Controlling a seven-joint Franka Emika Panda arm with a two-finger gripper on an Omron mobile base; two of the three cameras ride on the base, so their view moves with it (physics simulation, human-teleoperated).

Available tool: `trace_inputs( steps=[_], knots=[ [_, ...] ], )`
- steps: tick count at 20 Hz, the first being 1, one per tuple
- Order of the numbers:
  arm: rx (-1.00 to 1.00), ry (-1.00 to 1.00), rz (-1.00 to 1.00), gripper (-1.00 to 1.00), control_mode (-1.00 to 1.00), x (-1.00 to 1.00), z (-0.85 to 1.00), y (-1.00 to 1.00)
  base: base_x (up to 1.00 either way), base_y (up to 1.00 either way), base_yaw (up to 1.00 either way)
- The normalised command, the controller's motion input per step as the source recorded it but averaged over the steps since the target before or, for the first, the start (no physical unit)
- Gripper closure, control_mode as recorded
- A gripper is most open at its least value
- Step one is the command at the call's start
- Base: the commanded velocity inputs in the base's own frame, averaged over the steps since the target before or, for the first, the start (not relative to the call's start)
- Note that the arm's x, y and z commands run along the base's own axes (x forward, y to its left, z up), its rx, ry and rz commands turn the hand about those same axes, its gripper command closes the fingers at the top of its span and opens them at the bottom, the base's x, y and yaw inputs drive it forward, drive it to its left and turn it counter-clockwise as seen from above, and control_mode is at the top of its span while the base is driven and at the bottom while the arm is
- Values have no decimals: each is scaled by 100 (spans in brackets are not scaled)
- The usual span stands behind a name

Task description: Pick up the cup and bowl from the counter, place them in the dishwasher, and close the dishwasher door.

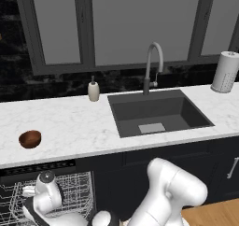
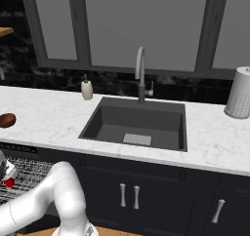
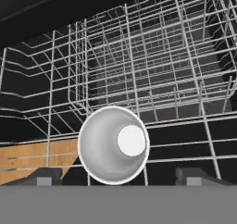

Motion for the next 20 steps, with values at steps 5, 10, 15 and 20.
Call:
trace_inputs(
  steps=[5, 10, 15, 20],
  knots=[
    [0, -18, 0, -100, -100, -77, 73, -13, 0, 0, 0],
    [0, -17, 0, -100, -100, -62, 78, -18, 0, 0, 0],
    [0, -10, 0, -100, -100, -31, 99, -13, 0, 0, 0],
    [0, -1, 0, -100, -100, -24, 100, 0, 0, 0, 0]
  ],
)
